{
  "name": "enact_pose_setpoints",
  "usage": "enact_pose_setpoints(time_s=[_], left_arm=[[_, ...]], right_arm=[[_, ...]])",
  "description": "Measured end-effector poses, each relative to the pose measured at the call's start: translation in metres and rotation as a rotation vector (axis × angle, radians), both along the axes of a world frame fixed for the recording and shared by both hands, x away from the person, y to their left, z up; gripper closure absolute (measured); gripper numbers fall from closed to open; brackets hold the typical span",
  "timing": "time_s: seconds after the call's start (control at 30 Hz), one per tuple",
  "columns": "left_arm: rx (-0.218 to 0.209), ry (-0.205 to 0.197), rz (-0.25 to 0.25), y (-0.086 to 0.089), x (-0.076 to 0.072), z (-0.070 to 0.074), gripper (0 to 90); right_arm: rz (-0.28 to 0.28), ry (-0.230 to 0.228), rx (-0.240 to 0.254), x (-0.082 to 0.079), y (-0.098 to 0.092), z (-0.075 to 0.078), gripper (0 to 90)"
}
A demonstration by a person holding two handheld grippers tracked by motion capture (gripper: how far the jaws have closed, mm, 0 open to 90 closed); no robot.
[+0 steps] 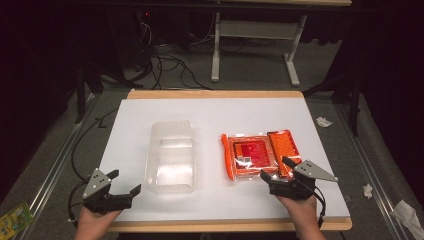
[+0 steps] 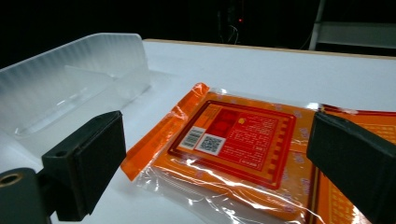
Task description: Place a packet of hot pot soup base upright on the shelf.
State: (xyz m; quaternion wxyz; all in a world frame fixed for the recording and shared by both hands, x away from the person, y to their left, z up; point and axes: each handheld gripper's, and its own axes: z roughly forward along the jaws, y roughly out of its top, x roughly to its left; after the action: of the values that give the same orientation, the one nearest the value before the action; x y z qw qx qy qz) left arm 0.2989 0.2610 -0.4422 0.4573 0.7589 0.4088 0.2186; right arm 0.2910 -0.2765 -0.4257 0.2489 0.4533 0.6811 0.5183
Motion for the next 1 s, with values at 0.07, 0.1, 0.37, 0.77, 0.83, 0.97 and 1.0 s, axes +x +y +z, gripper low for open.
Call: enact_pose_setpoints(time_s=[0.07,0.1,0.37,0.77,0.83,0.97,1.0], left_arm=[[0.003,0.001,-0.001,0.000,0.000,0.000,6.7],[0.003,0.001,-0.001,0.000,0.000,0.000,6.7],[-0.012,0.000,-0.005,0.002,0.000,0.001,8.1],[-0.016,-0.003,-0.005,0.003,0.000,0.001,8.7],[-0.016,-0.003,-0.005,0.003,0.000,0.001,8.8],[-0.013,-0.005,-0.009,0.003,0.000,0.001,8.8],[-0.013,-0.006,-0.009,0.003,-0.001,0.001,8.8]], right_arm=[[-0.014,0.003,0.001,0.001,-0.005,0.000,5.1],[-0.014,0.003,0.001,0.001,-0.005,0.000,5.1],[-0.072,0.026,-0.011,0.005,-0.023,-0.003,5.2],[-0.153,0.054,0.009,0.008,-0.047,-0.006,5.5],[-0.169,0.060,0.011,0.009,-0.050,-0.007,5.6],[-0.203,0.070,0.018,0.010,-0.059,-0.009,6.1],[-0.211,0.076,0.027,0.010,-0.060,-0.009,6.2]])
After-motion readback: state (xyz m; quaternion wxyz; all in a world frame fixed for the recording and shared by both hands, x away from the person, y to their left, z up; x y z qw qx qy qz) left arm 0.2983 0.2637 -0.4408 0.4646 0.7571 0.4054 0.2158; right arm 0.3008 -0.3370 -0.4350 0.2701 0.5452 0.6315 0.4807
